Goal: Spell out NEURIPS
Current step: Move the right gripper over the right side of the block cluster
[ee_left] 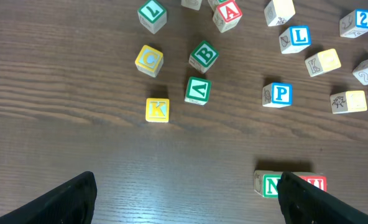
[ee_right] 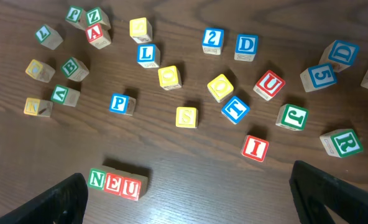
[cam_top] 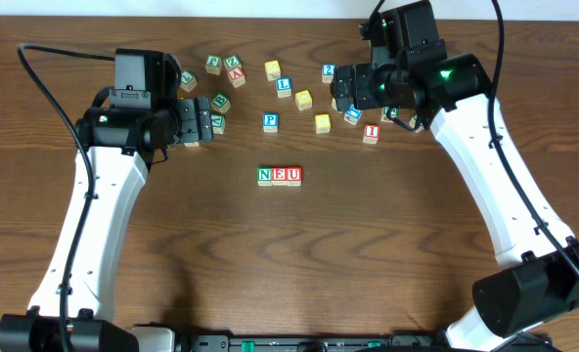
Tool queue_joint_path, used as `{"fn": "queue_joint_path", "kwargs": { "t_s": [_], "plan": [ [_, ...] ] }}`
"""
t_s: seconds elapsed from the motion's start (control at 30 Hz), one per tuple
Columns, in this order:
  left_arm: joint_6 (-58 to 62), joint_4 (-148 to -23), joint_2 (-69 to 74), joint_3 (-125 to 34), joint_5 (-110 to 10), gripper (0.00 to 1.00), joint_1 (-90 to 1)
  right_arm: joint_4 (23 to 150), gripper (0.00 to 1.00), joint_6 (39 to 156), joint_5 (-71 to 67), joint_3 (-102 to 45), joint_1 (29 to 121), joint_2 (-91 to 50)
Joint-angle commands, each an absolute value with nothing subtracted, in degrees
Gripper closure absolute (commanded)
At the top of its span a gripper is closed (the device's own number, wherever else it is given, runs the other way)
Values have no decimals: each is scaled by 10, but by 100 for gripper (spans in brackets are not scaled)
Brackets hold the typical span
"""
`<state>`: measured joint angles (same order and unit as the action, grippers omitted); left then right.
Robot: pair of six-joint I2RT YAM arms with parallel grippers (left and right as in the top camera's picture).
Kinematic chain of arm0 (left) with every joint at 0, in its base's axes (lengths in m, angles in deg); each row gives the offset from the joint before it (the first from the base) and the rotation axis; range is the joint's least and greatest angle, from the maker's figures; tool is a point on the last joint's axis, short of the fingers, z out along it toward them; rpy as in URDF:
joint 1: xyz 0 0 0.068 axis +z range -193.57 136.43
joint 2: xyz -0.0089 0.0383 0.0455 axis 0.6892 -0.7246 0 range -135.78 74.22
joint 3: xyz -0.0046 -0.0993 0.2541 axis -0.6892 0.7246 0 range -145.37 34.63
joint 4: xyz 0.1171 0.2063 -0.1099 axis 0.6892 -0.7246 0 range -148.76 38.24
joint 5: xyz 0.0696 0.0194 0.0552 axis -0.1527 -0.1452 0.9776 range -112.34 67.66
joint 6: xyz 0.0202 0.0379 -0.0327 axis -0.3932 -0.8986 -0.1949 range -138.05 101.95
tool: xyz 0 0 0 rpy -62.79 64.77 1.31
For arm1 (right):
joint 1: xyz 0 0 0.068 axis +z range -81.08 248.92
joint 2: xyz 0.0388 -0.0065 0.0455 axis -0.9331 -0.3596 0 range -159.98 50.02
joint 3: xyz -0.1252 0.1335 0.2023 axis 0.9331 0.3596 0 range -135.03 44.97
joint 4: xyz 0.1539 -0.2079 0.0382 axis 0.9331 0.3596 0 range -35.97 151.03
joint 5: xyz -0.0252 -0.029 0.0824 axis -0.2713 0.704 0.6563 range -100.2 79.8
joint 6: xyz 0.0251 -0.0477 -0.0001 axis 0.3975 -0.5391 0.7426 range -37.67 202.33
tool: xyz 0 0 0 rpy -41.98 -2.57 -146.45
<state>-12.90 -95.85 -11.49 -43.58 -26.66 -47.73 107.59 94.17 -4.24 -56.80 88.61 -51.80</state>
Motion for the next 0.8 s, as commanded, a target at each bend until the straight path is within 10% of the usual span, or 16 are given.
{"fn": "queue_joint_path", "kwargs": {
  "t_s": [0.0,0.77],
  "plan": [
    [-128,-955,-115,-438,-263,9,-475,1074,1,934,-47,-565,885,-514],
    [-104,-960,-115,-448,-264,9,-475,1082,1,934,-47,-565,885,-514]
  ]
}}
